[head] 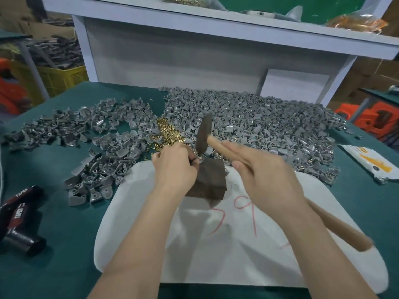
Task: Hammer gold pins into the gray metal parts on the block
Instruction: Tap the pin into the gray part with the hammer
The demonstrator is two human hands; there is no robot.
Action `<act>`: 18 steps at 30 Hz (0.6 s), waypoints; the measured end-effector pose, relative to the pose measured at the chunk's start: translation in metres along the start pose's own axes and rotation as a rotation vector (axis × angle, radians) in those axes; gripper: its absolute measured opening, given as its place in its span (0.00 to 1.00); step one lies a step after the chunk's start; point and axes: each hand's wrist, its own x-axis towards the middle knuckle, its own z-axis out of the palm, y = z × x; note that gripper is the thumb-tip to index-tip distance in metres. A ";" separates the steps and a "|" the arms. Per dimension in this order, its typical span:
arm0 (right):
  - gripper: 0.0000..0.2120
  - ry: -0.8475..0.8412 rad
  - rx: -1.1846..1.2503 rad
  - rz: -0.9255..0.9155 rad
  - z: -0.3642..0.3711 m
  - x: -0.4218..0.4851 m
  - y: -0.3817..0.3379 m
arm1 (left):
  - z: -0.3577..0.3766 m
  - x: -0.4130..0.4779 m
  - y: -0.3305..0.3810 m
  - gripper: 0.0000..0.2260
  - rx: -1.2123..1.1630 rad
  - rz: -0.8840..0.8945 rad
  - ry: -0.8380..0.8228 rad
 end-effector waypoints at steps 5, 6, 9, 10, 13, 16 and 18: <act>0.25 0.121 0.074 -0.016 -0.004 0.002 0.000 | 0.000 0.000 0.001 0.06 -0.007 -0.009 0.008; 0.25 0.007 0.035 0.003 -0.002 0.000 0.001 | 0.000 0.001 0.001 0.06 0.008 -0.005 -0.005; 0.21 -0.036 -0.057 0.049 -0.002 0.004 0.006 | 0.000 0.000 0.001 0.05 0.021 -0.003 -0.014; 0.21 0.059 -0.043 0.041 -0.003 0.004 0.008 | -0.001 0.000 0.001 0.05 0.016 -0.002 -0.011; 0.22 0.223 0.090 0.001 -0.004 0.003 0.009 | -0.001 -0.001 0.001 0.06 -0.011 -0.007 0.004; 0.21 -0.025 -0.020 0.027 0.002 -0.001 0.012 | -0.004 -0.001 0.003 0.06 -0.013 -0.026 -0.011; 0.20 -0.021 -0.060 0.029 -0.001 0.003 0.011 | -0.004 -0.001 0.003 0.06 0.002 -0.026 -0.011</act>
